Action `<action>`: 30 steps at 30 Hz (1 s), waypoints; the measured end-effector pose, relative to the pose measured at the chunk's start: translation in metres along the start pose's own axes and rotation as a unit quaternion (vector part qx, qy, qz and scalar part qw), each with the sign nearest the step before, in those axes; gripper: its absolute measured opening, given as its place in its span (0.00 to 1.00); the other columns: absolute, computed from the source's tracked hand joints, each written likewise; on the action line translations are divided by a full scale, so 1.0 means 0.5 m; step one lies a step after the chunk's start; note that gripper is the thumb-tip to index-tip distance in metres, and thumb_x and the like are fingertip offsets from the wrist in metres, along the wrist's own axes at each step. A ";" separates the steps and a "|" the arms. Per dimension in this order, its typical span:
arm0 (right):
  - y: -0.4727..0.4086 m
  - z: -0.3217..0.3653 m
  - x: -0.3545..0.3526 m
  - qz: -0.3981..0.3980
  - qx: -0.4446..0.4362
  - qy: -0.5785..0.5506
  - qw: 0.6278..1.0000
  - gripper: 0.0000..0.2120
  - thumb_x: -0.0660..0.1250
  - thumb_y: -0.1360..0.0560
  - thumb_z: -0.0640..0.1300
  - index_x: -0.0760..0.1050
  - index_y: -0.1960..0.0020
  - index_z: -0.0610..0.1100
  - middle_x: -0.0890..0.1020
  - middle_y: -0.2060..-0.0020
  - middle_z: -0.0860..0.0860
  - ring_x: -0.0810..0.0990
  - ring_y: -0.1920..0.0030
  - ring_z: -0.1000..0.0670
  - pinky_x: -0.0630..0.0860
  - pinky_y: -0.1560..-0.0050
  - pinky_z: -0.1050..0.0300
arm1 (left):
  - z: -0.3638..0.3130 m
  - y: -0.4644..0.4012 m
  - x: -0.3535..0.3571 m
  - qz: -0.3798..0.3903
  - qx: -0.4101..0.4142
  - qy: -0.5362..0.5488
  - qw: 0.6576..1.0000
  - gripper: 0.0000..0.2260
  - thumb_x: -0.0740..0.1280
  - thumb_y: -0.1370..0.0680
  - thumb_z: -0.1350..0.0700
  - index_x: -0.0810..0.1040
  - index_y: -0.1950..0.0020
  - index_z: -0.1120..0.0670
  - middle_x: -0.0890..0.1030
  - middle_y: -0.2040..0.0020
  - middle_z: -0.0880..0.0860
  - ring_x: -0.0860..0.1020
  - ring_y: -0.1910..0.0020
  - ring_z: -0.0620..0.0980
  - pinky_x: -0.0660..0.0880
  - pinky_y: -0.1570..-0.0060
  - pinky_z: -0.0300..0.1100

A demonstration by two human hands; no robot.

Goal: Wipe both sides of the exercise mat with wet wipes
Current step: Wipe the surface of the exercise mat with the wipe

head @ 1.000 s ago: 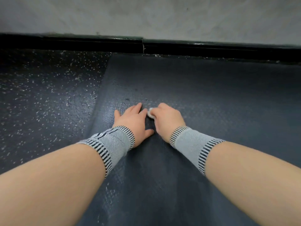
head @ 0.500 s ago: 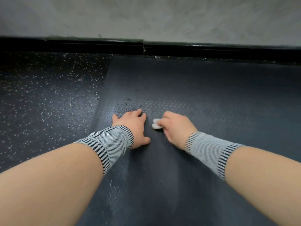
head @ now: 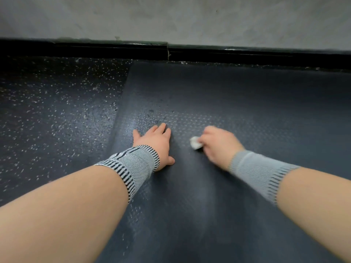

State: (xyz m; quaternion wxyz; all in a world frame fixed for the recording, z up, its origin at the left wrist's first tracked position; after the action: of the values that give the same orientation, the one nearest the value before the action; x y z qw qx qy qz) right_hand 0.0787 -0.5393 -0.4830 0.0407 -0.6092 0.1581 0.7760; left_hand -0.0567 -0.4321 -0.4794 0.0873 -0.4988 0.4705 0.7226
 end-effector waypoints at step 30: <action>0.057 -0.047 -0.011 -0.019 0.161 0.010 0.987 0.11 0.59 0.24 0.40 0.75 0.43 0.44 0.75 0.46 0.45 0.75 0.44 0.41 0.70 0.47 0.52 | 0.024 0.102 0.072 -0.009 0.042 -0.020 0.999 0.39 0.65 0.24 0.38 0.51 0.20 0.49 0.46 0.19 0.46 0.47 0.21 0.49 0.48 0.28 0.67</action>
State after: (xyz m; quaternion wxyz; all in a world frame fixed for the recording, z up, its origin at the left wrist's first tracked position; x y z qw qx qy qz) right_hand 0.0948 -0.5723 -0.4770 0.1511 -0.6050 0.2696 0.7338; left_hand -0.1122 -0.4630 -0.4775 0.1244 -0.4842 0.4941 0.7113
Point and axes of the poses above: each hand's wrist, its own y-axis away from the middle knuckle, its own x-axis out of the palm, z = x × y, the point moved 4 cm from there along -y, towards the middle knuckle
